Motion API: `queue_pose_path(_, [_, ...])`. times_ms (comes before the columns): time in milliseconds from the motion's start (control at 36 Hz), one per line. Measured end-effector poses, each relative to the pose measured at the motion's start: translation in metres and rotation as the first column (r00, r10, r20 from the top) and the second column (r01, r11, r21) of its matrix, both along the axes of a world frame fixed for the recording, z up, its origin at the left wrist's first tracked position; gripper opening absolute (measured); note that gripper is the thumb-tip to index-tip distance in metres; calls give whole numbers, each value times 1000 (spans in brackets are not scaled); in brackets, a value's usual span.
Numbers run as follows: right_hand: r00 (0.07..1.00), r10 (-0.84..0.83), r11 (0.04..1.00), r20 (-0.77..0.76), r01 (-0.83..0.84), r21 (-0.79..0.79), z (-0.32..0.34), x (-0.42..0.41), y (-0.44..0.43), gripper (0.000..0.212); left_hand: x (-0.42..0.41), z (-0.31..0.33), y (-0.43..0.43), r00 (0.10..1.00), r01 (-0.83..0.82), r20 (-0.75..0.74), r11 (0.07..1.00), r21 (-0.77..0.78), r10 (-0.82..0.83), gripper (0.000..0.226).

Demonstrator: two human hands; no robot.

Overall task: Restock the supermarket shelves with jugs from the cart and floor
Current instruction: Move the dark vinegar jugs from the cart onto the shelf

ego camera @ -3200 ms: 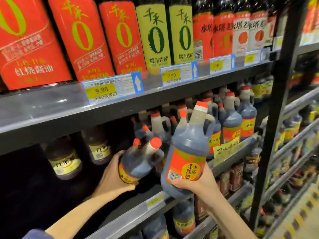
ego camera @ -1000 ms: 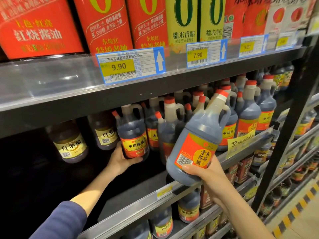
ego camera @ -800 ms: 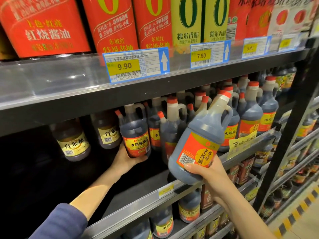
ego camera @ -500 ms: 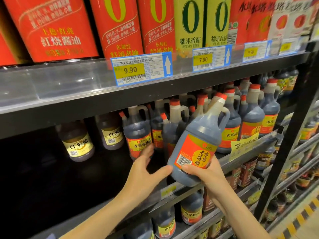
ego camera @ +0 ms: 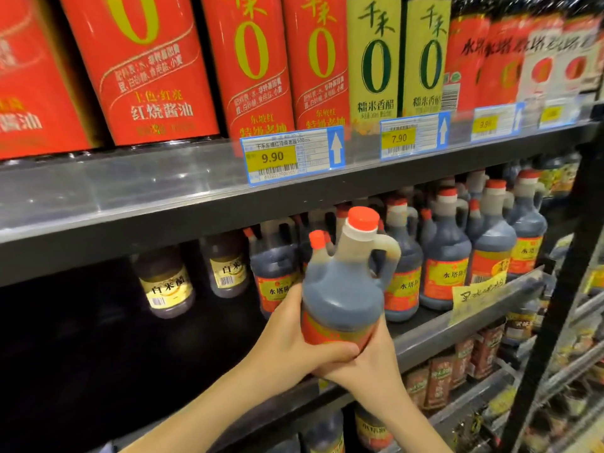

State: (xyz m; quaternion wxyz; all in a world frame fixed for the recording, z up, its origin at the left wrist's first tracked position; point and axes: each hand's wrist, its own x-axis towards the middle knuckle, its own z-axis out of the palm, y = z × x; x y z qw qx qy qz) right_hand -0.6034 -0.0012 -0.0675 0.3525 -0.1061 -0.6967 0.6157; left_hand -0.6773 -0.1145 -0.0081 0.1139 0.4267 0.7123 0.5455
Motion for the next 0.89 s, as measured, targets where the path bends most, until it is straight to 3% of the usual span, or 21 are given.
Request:
queue_pose_path(111, [999, 45, 997, 22, -46, 58, 9, -15, -3, 81, -13, -4, -8, 997, -70, -23, 997, -27, 69, 64])
queue_pose_path(222, [998, -27, 979, 60, 14, 203, 6, -31, -5, 76, -26, -10, -14, 996, -53, -69, 996, -67, 48, 53])
queue_pose_path(333, [986, -98, 955, 135, 55, 291, -3, -43, -6, 70, -35, -20, -18, 990, -118, -85, 992, -33, 115, 77])
queue_pose_path(500, [931, -161, 910, 328, 11, 415, -13, -57, -4, 91, -55, -45, -17, 990, -140, -14, 989, -56, 140, 81])
queue_pose_path(556, [907, -181, 896, 380, -8, 444, -13, -62, -2, 90, -59, -47, -13, 989, -144, 30, 988, -48, 146, 78])
queue_pose_path(889, [873, -194, 894, 447, -30, 448, -4, -60, 0, 87, -73, -42, -8, 994, 0, 112, 998, -55, 6, 90])
